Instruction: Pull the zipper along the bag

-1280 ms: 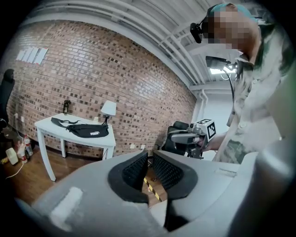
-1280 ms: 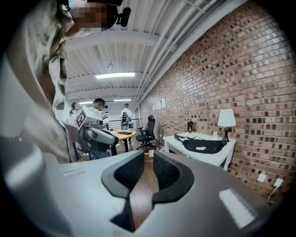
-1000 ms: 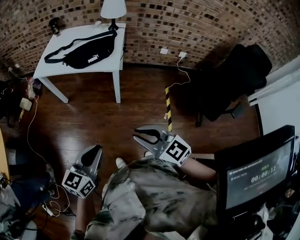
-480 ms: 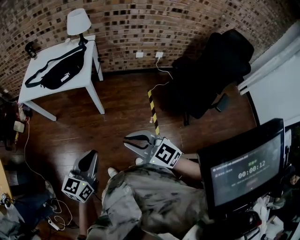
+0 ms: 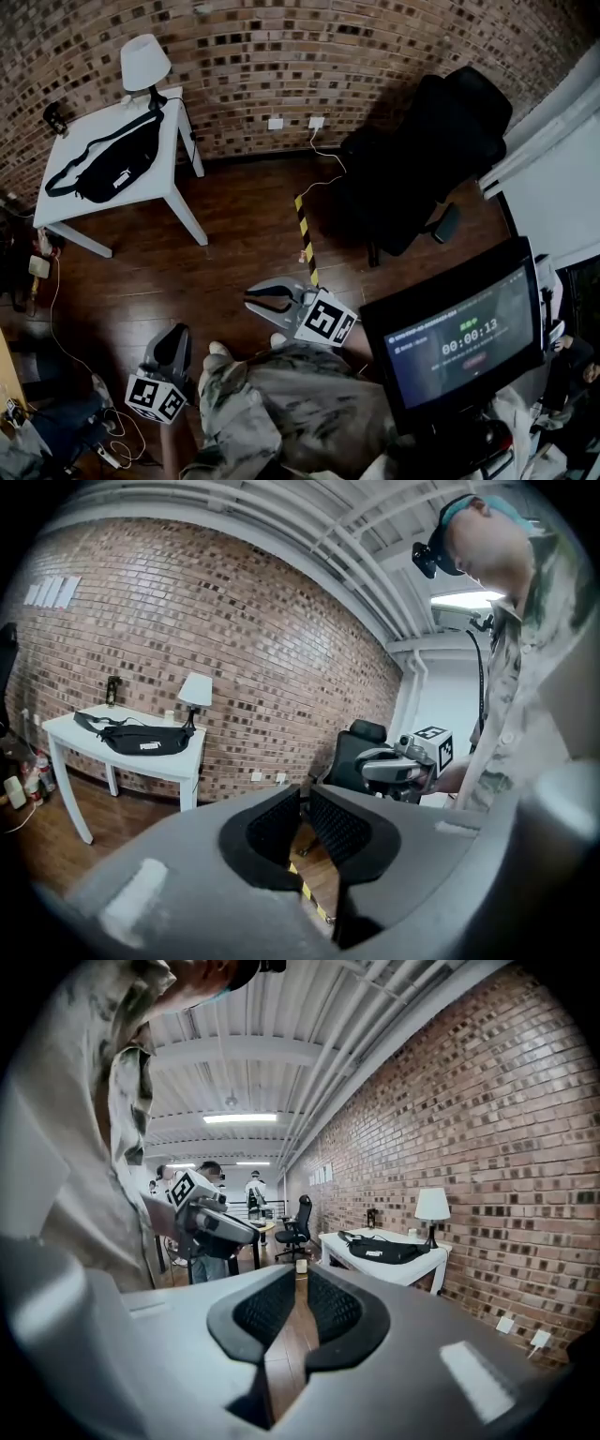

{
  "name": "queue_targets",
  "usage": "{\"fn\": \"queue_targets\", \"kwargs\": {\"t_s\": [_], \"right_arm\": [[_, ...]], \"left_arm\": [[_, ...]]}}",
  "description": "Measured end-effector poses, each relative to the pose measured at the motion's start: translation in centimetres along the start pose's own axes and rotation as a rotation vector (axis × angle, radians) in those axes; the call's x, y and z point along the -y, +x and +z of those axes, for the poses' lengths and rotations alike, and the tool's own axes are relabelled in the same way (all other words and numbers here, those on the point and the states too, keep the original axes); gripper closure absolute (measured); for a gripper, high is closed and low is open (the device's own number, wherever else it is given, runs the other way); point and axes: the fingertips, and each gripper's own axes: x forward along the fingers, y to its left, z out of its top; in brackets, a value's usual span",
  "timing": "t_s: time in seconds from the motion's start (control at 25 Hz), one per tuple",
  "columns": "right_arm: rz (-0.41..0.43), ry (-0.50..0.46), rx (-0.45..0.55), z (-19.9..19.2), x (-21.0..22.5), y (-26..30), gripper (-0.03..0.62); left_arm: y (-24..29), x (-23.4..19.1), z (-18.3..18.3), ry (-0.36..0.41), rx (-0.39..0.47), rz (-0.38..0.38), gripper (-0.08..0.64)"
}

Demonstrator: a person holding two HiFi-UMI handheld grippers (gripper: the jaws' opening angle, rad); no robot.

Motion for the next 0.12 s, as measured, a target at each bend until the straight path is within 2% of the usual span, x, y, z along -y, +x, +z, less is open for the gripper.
{"fn": "queue_targets", "kwargs": {"t_s": [0.12], "right_arm": [[0.006, 0.011, -0.014, -0.1, 1.2, 1.6, 0.544]], "left_arm": [[0.1, -1.6, 0.2, -0.011, -0.017, 0.02, 0.523]]}}
